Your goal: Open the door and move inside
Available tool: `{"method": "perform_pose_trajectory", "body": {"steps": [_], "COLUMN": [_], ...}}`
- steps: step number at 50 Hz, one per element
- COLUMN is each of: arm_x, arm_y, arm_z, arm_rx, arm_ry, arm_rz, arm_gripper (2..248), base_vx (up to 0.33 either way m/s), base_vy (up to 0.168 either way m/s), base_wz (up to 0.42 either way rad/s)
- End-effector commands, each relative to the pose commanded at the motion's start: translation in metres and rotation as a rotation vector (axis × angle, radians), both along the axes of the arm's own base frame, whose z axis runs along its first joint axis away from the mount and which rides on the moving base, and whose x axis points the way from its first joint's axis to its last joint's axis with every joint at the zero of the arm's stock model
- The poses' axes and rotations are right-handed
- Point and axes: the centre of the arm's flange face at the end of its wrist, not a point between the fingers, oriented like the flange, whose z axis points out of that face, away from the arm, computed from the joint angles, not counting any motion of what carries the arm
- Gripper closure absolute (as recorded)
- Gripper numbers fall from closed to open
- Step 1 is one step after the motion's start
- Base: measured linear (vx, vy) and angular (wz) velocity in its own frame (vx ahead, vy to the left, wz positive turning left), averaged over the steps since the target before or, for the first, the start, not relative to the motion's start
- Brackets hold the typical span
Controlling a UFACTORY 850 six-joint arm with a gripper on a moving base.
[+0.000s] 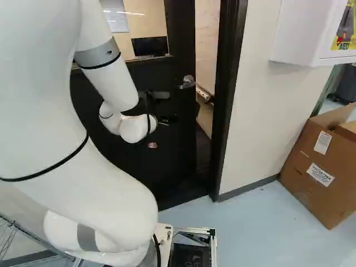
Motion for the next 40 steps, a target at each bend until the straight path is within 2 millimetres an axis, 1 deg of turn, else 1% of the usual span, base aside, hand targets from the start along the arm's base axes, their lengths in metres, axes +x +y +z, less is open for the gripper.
{"method": "perform_pose_trajectory", "body": {"steps": [20, 40], "arm_x": [0.013, 0.024], "arm_y": [0.015, 0.030], "arm_z": [0.000, 0.004], "arm_rx": [0.024, 0.045], "arm_ry": [-0.003, -0.050], "arm_rz": [-0.015, -0.034], "arm_gripper": [3, 3], "base_vx": [0.000, 0.000], "base_vy": [0.000, 0.000], "base_wz": [0.000, 0.000]}}
